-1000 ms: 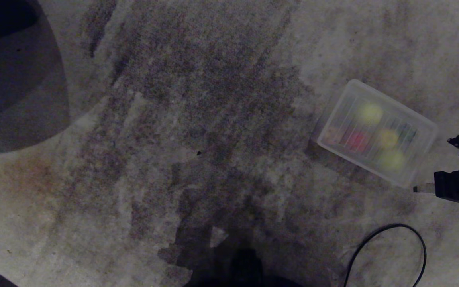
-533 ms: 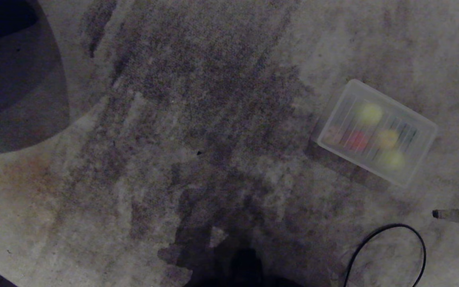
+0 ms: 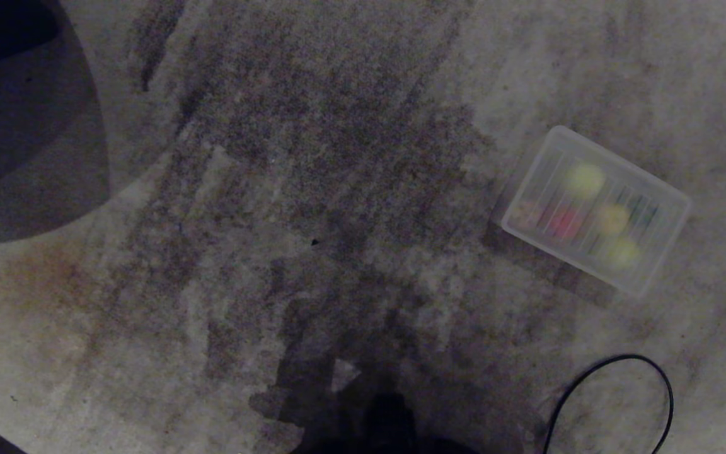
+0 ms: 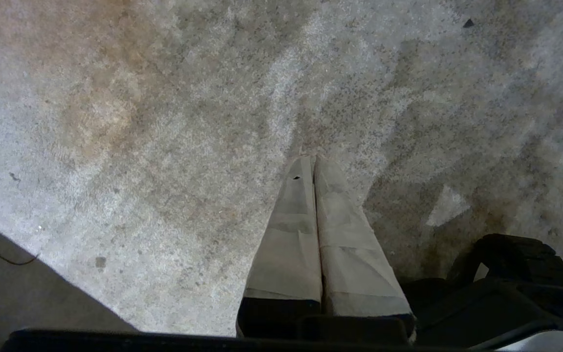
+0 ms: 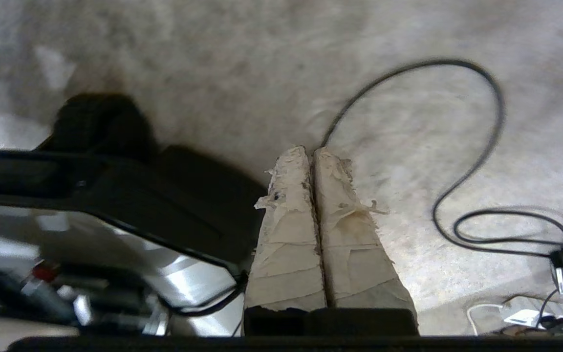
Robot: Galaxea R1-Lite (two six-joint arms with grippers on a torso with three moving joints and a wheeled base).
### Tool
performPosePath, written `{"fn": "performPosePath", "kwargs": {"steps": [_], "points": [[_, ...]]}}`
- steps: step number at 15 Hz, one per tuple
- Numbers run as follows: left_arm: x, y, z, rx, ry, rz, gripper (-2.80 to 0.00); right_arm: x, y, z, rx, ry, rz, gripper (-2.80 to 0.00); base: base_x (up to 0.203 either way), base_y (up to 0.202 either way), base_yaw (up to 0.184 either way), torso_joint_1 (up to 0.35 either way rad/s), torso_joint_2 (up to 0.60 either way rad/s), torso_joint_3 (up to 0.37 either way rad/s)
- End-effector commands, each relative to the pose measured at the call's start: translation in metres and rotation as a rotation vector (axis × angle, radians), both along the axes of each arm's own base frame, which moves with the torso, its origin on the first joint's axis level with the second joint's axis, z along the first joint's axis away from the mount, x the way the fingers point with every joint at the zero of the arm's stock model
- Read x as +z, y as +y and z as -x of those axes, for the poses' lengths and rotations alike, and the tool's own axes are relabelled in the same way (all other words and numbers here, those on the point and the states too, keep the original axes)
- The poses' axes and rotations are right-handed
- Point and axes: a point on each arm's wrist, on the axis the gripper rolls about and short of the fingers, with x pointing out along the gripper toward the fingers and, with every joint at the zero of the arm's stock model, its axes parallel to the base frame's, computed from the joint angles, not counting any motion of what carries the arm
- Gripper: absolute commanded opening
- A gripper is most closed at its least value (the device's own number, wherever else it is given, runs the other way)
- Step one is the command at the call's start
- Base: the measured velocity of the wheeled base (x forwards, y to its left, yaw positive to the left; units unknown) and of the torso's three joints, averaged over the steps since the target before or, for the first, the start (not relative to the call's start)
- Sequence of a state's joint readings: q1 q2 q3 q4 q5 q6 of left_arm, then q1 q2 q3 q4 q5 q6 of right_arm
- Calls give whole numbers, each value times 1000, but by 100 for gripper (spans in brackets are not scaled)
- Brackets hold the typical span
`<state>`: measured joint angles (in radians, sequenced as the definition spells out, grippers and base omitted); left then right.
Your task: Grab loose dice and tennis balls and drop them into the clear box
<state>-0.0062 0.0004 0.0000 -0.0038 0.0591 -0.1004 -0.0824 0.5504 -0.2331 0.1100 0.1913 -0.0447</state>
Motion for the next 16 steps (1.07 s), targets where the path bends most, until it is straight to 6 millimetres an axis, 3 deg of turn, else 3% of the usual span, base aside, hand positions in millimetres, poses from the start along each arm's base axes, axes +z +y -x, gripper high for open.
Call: {"fn": "performPosePath", "kwargs": {"steps": [1, 6, 10, 16], "points": [[0, 0, 0, 1, 3, 1, -280, -23, 1, 33, -14, -176, 2, -280, 0, 0, 0, 0, 0, 0], [0, 0, 0, 1, 3, 1, -280, -46, 0, 56, -48, -365, -59, -280, 0, 0, 0, 0, 0, 0], [0, 0, 0, 1, 2, 1, -280, -57, -2, 53, -131, -346, 20, -280, 0, 0, 0, 0, 0, 0], [0, 0, 0, 1, 3, 1, -280, -57, -2, 53, -103, -349, 1, -280, 0, 0, 0, 0, 0, 0]]}}
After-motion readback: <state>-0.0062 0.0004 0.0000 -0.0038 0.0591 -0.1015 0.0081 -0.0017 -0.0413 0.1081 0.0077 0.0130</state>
